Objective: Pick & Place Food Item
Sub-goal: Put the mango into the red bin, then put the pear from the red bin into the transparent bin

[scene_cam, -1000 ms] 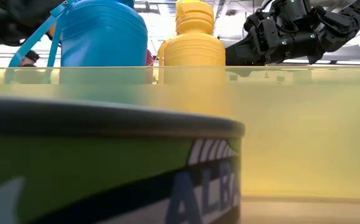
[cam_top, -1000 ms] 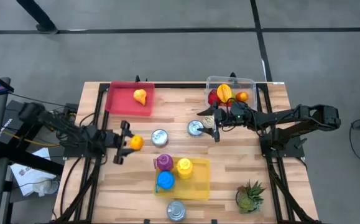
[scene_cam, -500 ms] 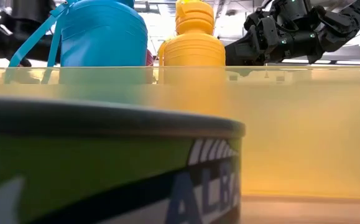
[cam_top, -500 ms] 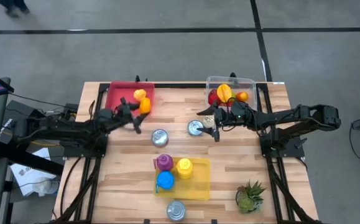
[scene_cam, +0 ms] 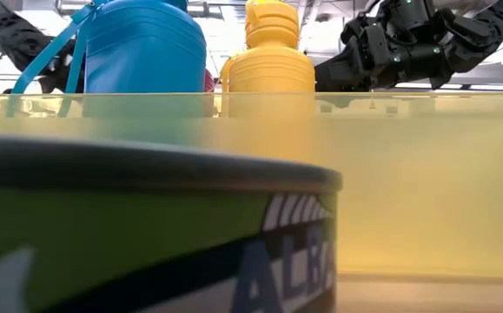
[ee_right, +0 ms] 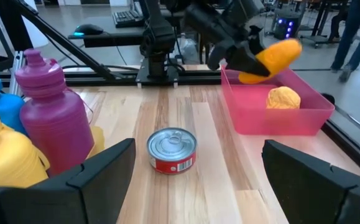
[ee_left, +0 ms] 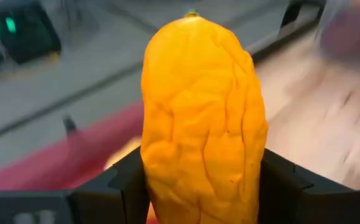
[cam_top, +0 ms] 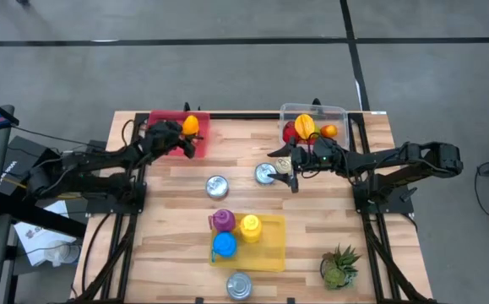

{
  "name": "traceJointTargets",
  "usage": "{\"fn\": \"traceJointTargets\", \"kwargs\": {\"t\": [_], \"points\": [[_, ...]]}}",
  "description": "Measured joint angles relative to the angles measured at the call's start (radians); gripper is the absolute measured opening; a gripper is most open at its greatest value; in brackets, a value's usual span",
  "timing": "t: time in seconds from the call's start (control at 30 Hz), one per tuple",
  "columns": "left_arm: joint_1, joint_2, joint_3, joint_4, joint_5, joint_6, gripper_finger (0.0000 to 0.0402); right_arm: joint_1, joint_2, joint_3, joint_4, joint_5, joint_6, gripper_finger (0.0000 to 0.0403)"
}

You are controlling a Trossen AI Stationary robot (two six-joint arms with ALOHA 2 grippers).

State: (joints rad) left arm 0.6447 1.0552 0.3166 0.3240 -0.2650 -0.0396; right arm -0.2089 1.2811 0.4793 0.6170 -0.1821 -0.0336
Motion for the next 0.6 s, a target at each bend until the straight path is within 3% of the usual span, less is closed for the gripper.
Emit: {"fn": "traceJointTargets", "kwargs": {"t": [0.27, 0.47, 0.6], "points": [[0.011, 0.150, 0.088, -0.130, 0.009, 0.005, 0.0202, -0.003, 0.000, 0.000, -0.030, 0.000, 0.005, 0.0336], [0.011, 0.177, 0.124, -0.172, -0.066, 0.005, 0.0339, -0.003, 0.000, 0.000, -0.030, 0.008, 0.049, 0.0336], [0.013, 0.177, 0.137, -0.247, -0.131, -0.017, 0.0371, -0.003, 0.000, 0.000, -0.030, 0.059, 0.061, 0.0336]]}}
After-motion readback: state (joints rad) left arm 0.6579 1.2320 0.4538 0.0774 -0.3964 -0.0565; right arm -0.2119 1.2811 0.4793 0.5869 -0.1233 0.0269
